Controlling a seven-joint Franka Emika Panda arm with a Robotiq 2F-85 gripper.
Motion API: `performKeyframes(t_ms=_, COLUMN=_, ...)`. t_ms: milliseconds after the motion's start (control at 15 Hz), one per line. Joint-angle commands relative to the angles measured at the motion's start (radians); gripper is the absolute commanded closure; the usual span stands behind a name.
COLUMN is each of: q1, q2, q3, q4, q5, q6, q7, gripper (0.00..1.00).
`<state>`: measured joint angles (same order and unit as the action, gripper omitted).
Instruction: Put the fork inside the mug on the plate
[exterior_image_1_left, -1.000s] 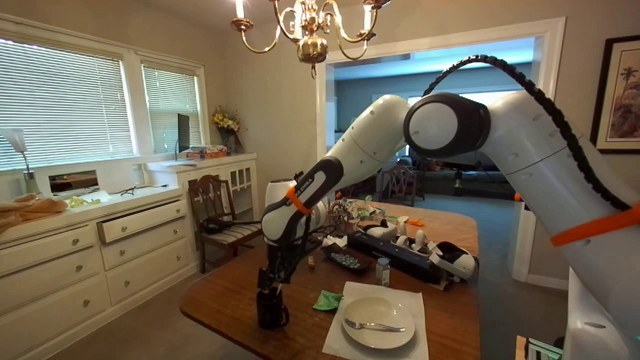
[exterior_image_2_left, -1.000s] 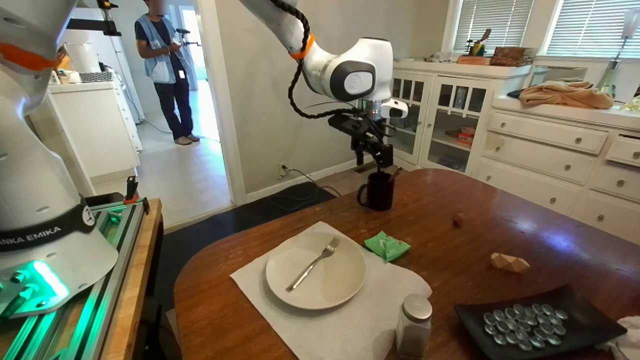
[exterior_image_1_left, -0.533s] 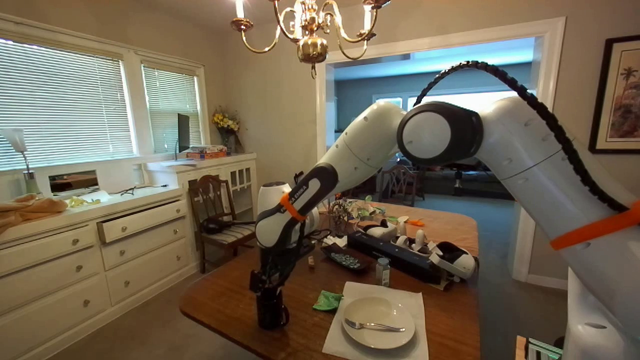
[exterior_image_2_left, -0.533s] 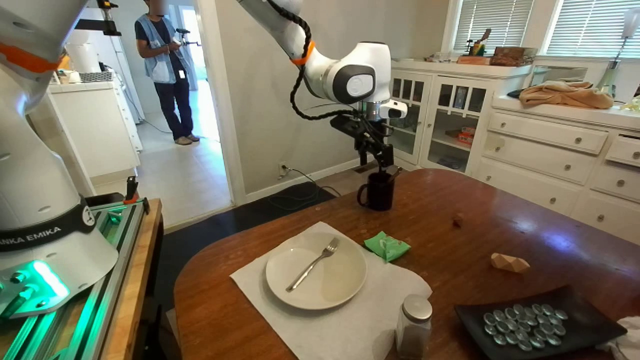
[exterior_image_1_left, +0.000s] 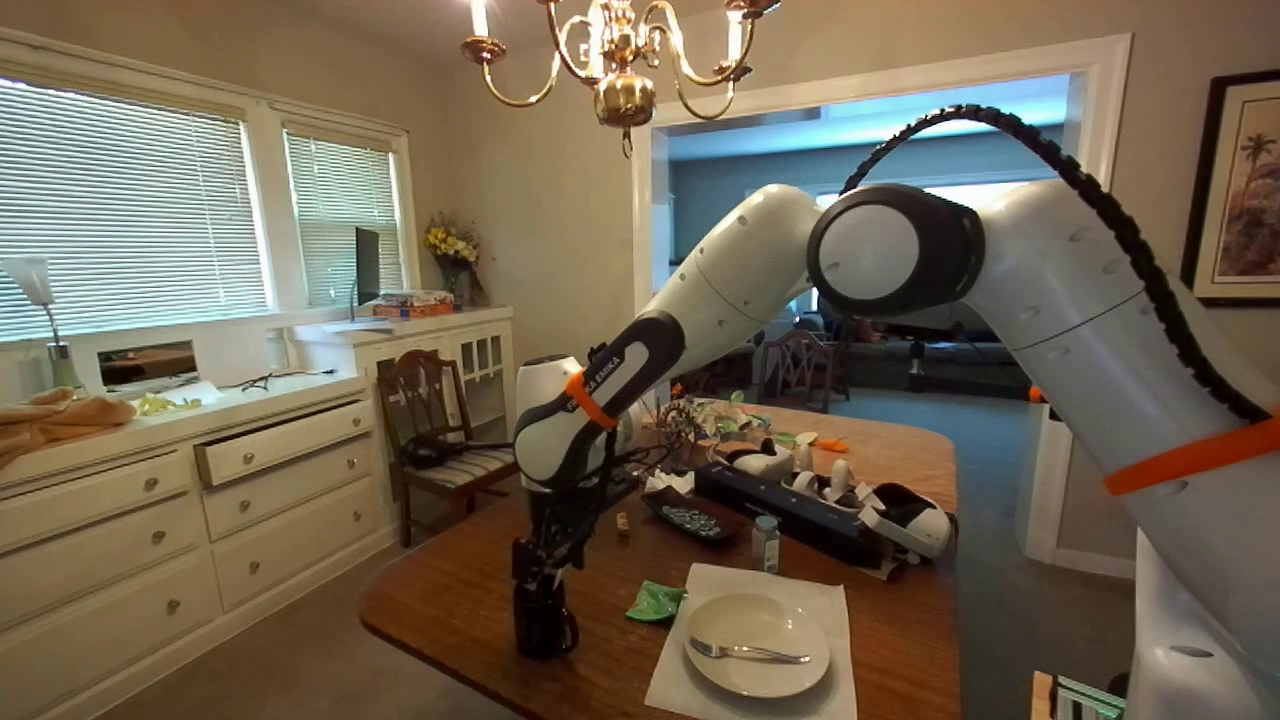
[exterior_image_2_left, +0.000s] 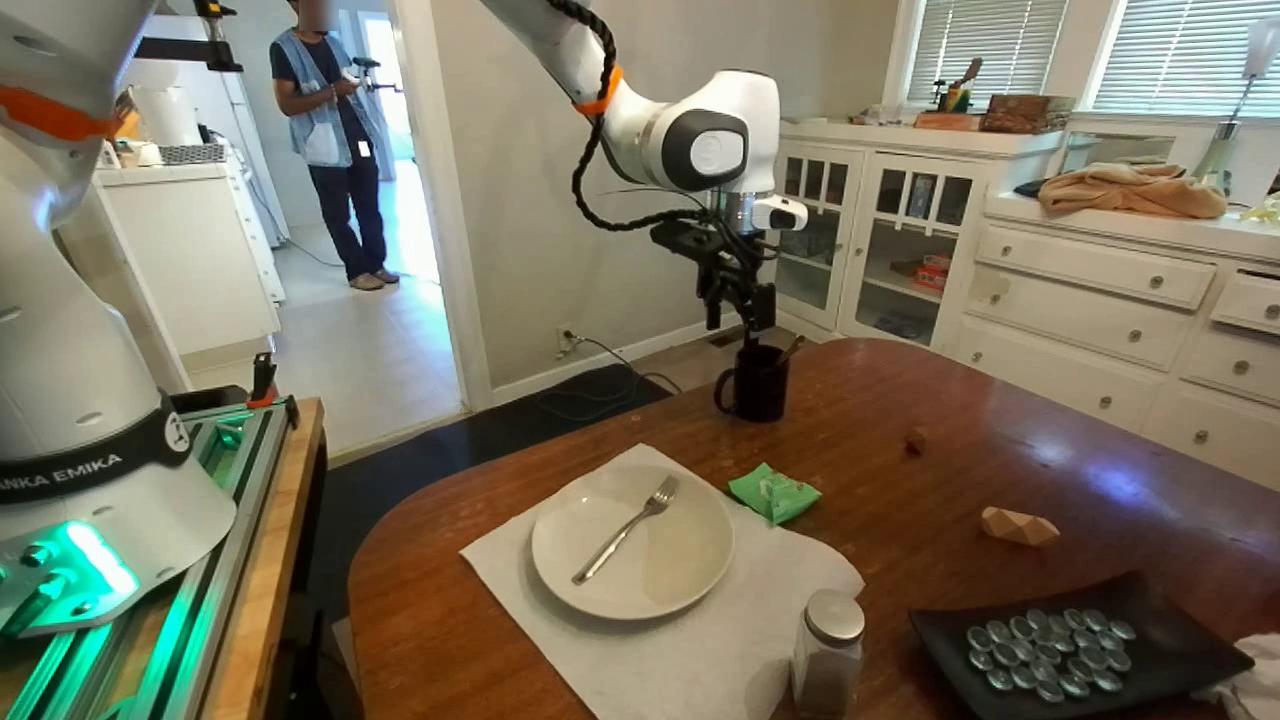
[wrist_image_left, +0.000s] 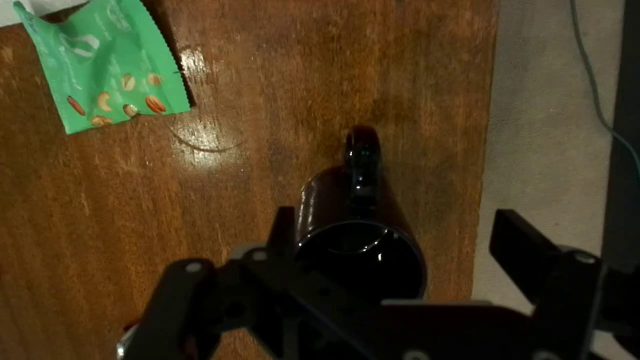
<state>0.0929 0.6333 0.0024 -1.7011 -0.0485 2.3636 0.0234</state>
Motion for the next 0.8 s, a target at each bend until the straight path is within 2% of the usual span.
performKeyframes(t_ms=0, q1=-0.005, q2=0.001, q3=0.006, q4=0.003, q5=-0.005, q6=-0.002, q7=0.003, gripper=0.00)
performKeyframes(t_ms=133, q1=-0.005, q2=0.001, q3=0.006, q4=0.004, q5=-0.005, q6=-0.002, q7=0.003, gripper=0.00)
performKeyframes(t_ms=733, q1=0.083, q2=-0.030, q3=-0.040, q4=-0.195, q5=-0.076, q6=0.245, q7=0.145, gripper=0.00)
